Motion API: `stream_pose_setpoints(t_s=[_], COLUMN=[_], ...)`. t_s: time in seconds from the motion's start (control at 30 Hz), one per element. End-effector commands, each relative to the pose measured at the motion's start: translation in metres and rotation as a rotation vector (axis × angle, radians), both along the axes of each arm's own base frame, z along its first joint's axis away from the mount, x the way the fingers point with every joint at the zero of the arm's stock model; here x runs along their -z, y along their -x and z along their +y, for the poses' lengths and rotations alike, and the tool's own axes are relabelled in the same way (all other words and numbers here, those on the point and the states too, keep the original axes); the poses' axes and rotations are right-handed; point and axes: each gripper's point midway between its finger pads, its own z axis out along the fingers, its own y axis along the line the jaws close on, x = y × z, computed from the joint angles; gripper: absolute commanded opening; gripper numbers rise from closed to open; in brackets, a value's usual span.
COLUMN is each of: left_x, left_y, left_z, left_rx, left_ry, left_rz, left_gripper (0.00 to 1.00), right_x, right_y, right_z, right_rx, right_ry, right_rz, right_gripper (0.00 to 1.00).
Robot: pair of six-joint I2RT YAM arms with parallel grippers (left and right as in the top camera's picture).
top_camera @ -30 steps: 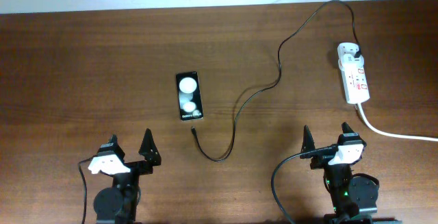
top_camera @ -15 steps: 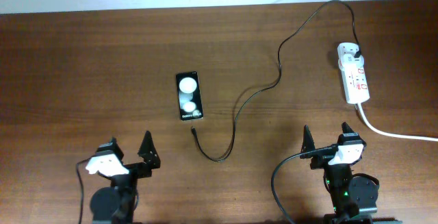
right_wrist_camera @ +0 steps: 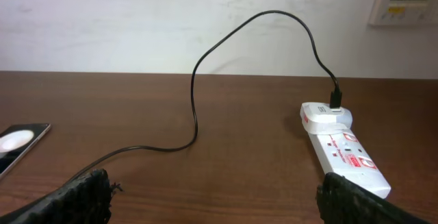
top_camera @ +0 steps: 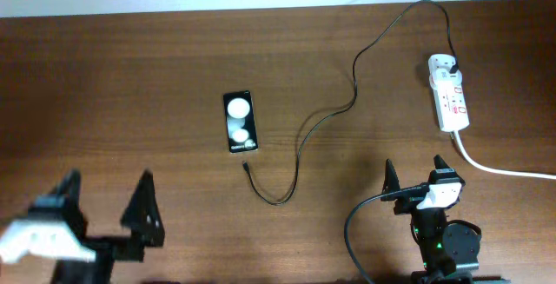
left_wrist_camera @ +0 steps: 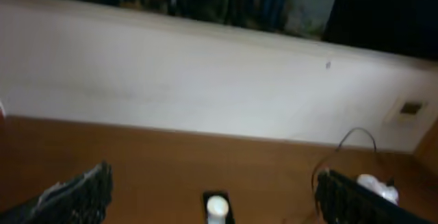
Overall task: Plug charger to phone and switch on socket
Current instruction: 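Move the left gripper forward over the black phone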
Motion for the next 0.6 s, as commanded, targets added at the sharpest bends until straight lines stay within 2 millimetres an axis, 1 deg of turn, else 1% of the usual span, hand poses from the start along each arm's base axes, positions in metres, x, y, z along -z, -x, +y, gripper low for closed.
stream_pose_setpoints(t_s=[0.0, 0.07, 0.1, 0.13, 0.2, 0.23, 0.3, 0.37, 0.47, 0.5, 0.57], left_x=[-0.002, 0.011, 0.023, 0.034, 0.063, 0.082, 0.113, 0.135, 0.179, 0.194, 0.214], left_y=[-0.036, -0.062, -0.077, -0.088, -0.110, -0.123, -0.144, -0.159, -0.181, -0.187, -0.193], left_z=[-0.008, -0.009, -0.011, -0.012, -0.014, -0.014, -0.016, -0.017, -0.018, -0.018, -0.020], left_rx=[0.040, 0.049, 0.054, 0.061, 0.065, 0.067, 0.070, 0.073, 0.077, 0.078, 0.087], left_ry=[-0.049, -0.082, -0.083, -0.084, -0.088, -0.090, -0.093, -0.095, -0.098, -0.099, -0.095], left_rz=[0.146, 0.262, 0.338, 0.394, 0.519, 0.594, 0.710, 0.785, 0.923, 0.970, 1.029], left_gripper=[0.99, 0.99, 0.99, 0.99, 0.99, 0.99, 0.99, 0.99, 0.99, 0.99, 0.99], right_x=[0.002, 0.002, 0.002, 0.002, 0.002, 0.002, 0.002, 0.002, 0.002, 0.002, 0.002], right_y=[0.000, 0.000, 0.000, 0.000, 0.000, 0.000, 0.000, 0.000, 0.000, 0.000, 0.000], right_z=[0.001, 0.001, 0.001, 0.001, 0.001, 0.001, 0.001, 0.001, 0.001, 0.001, 0.001], right_rx=[-0.003, -0.003, -0.003, -0.003, -0.003, -0.003, -0.003, -0.003, -0.003, -0.003, -0.003], right_ry=[0.004, 0.004, 0.004, 0.004, 0.004, 0.004, 0.004, 0.004, 0.004, 0.004, 0.004], right_rz=[0.003, 0.004, 0.003, 0.004, 0.003, 0.003, 0.003, 0.003, 0.004, 0.004, 0.004], right_gripper=[0.99, 0.99, 0.98, 0.99, 0.99, 0.98, 0.99, 0.98, 0.99, 0.99, 0.99])
